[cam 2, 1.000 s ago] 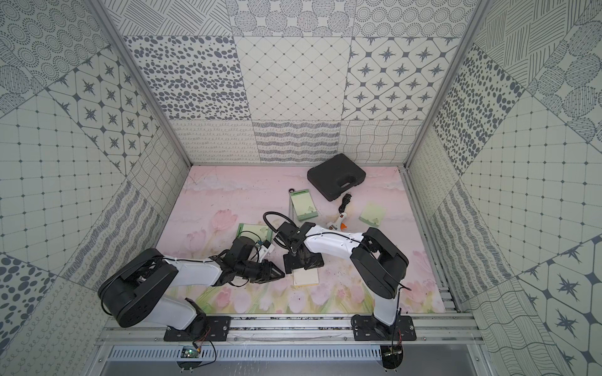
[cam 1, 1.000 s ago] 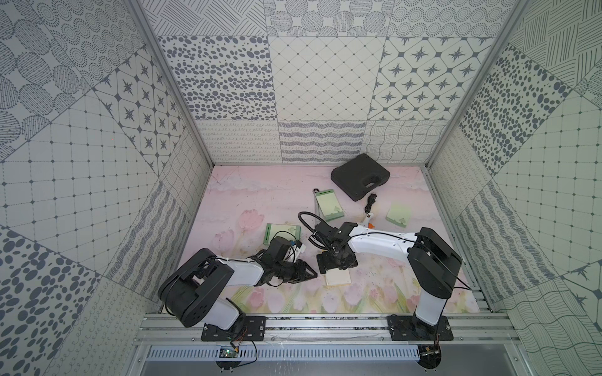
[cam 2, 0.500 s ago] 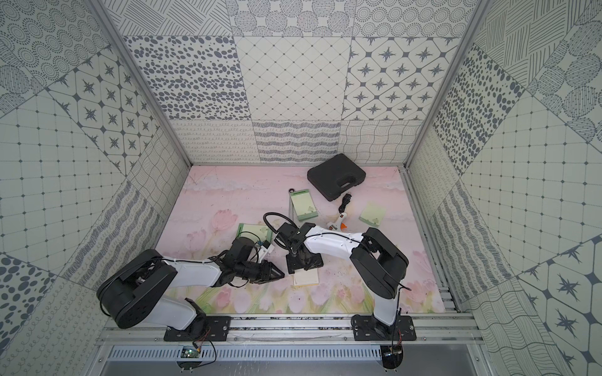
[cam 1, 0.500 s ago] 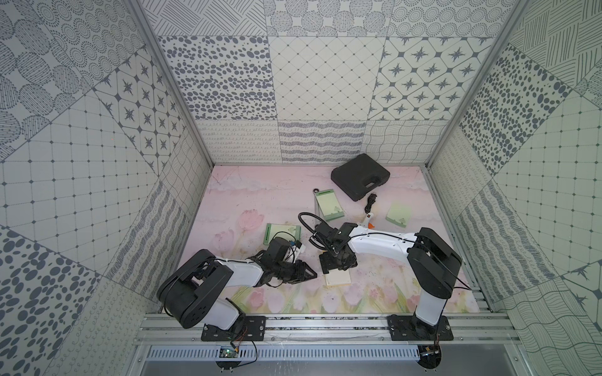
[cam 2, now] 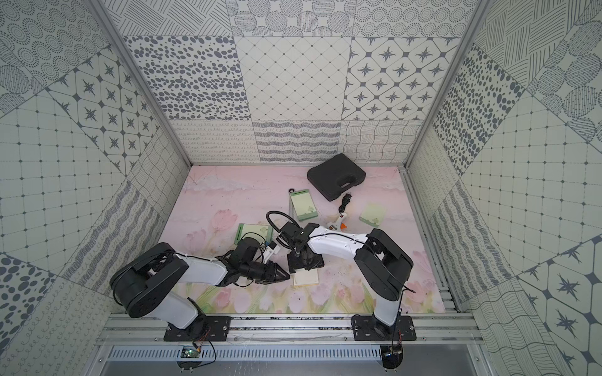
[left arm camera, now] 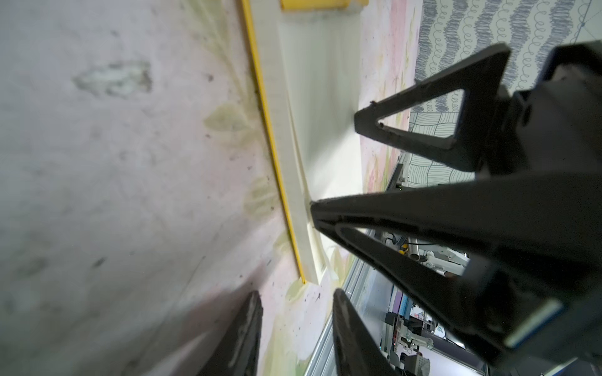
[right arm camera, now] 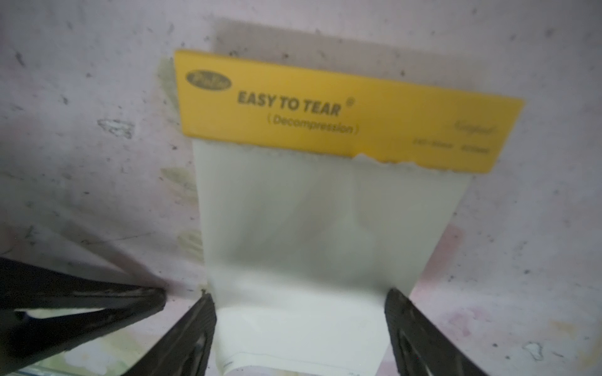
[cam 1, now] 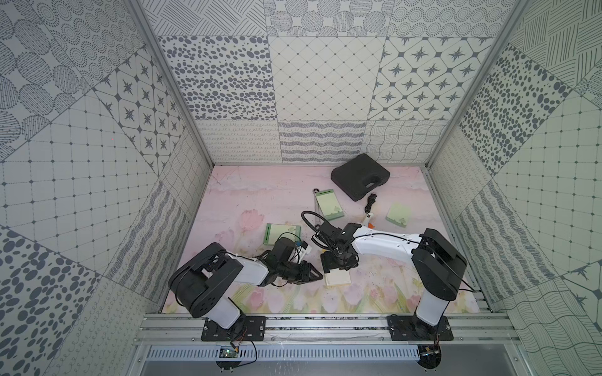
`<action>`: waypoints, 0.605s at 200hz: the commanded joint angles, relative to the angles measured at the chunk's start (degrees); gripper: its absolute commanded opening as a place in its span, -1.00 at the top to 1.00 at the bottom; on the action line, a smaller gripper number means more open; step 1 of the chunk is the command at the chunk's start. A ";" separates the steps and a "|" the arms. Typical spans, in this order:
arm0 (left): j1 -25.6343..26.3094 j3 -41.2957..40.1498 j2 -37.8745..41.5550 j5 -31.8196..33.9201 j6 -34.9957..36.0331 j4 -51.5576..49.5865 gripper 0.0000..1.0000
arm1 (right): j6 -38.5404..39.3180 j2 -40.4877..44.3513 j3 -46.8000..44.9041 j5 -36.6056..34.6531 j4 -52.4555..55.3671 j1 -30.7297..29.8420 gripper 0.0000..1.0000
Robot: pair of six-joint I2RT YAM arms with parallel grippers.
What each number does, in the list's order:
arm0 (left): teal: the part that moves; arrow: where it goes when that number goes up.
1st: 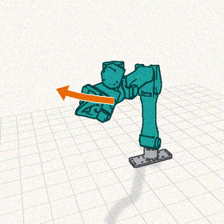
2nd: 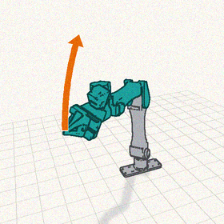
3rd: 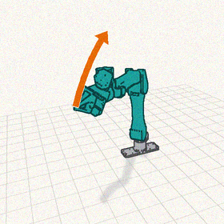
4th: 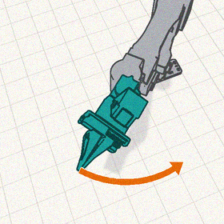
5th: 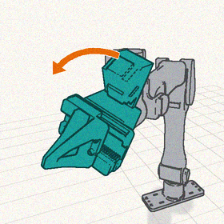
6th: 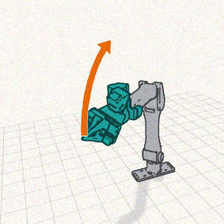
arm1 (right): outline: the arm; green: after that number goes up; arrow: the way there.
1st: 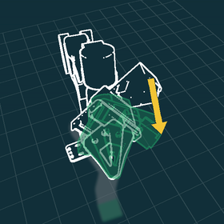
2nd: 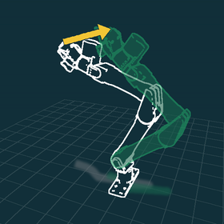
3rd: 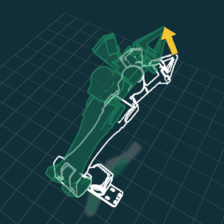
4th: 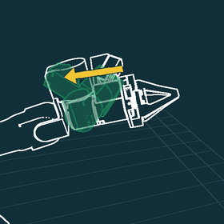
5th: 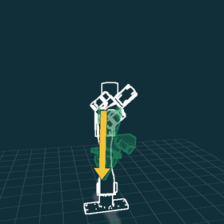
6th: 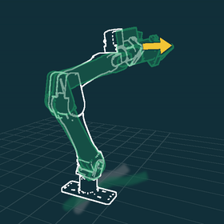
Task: Tear off pages from different memo pads
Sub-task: Pick up the memo pad from the center of the board.
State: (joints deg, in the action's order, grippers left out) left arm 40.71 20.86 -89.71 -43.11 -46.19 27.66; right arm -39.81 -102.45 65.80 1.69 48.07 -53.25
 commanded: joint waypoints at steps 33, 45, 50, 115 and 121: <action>2.48 2.78 -4.41 5.56 -1.60 -5.04 0.39 | -0.07 -2.66 -3.28 5.86 -4.57 -0.14 -0.65; 2.57 2.91 -4.66 6.10 -1.78 -5.57 0.42 | -0.13 -2.42 -3.51 5.87 -4.72 -0.14 -0.65; 2.62 3.03 -4.76 6.18 -1.83 -5.74 0.44 | -0.24 -2.30 -3.64 5.99 -4.89 -0.03 -0.65; 3.13 3.52 -7.56 6.69 -3.51 -4.82 0.61 | -0.72 -0.99 -4.67 6.74 -5.95 0.25 -0.65; 3.21 3.54 -7.67 6.93 -3.68 -4.92 0.64 | -0.82 -0.99 -4.75 6.83 -6.14 0.33 -0.65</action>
State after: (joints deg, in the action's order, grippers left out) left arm 43.48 24.56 -95.59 -43.13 -48.71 29.26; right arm -39.88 -101.12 64.27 2.70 46.39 -52.71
